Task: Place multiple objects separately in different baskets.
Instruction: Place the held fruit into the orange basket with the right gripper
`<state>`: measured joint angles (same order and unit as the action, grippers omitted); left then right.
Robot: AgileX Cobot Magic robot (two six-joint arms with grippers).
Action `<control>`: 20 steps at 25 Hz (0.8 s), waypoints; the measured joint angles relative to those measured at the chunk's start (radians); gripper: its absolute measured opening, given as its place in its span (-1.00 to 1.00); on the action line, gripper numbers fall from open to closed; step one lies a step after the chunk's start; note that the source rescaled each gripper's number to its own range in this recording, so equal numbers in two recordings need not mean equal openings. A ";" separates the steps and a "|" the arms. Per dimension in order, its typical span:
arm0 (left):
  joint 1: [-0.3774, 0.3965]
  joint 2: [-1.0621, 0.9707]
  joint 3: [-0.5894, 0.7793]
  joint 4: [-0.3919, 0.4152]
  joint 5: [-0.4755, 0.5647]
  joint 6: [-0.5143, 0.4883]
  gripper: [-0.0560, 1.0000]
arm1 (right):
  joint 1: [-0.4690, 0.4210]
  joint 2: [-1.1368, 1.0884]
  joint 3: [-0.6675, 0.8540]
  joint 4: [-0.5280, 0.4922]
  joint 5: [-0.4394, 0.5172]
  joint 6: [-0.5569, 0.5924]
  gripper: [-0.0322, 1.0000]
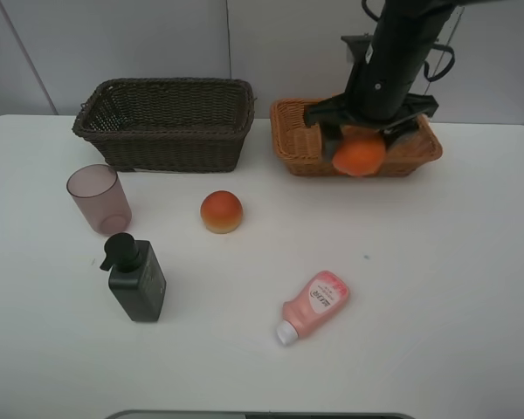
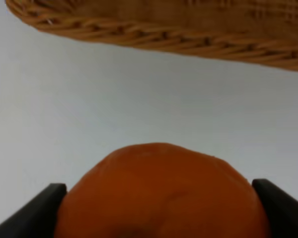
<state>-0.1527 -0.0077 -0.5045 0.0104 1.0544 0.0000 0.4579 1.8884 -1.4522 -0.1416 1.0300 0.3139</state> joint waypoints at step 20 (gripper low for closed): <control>0.000 0.000 0.000 0.000 0.000 0.000 0.91 | -0.045 0.357 -0.535 0.000 0.113 -0.034 0.06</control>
<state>-0.1527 -0.0077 -0.5045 0.0104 1.0544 0.0000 0.4127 2.2457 -1.9874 -0.1414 1.1430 0.2802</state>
